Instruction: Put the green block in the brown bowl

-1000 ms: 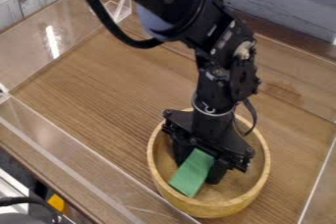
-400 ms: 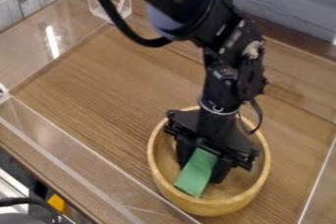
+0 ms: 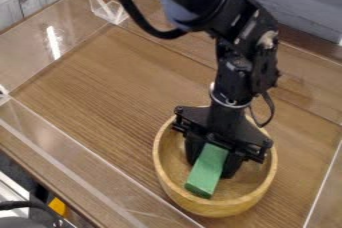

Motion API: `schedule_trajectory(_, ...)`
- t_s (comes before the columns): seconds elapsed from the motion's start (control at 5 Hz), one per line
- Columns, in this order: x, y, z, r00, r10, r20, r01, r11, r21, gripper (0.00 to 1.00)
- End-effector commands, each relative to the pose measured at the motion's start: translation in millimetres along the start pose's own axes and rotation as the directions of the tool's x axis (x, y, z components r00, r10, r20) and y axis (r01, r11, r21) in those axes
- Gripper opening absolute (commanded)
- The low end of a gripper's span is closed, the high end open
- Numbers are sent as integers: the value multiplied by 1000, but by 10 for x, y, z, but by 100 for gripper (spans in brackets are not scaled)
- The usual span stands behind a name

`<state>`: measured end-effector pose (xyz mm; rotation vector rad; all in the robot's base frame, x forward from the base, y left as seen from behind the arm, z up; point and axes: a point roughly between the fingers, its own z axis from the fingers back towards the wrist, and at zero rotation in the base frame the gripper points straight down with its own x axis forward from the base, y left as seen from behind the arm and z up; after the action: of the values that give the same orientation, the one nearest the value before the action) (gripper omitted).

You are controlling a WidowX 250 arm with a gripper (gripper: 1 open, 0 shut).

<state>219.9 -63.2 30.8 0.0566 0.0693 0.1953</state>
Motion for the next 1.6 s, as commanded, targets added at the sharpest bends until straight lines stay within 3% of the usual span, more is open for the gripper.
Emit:
schedule_trajectory(0.0,25,-63,155,998,46,31,-46,999,-22,100)
schedule_trajectory(0.2,-19,-103,217,996,83,31,-82,996,-25,0)
schedule_trajectory(0.4,32,-139,118,993,113,31,-112,993,-26,0)
schedule_trajectory(0.6,-24,-67,76,997,76,27,-76,997,-19,100)
schedule_trajectory(0.8,-71,8,61,999,42,27,-42,999,-15,100)
schedule_trajectory(1.2,-40,-302,347,997,76,33,-75,997,-23,100)
schedule_trajectory(1.4,-22,-325,349,998,62,34,-61,998,-21,100)
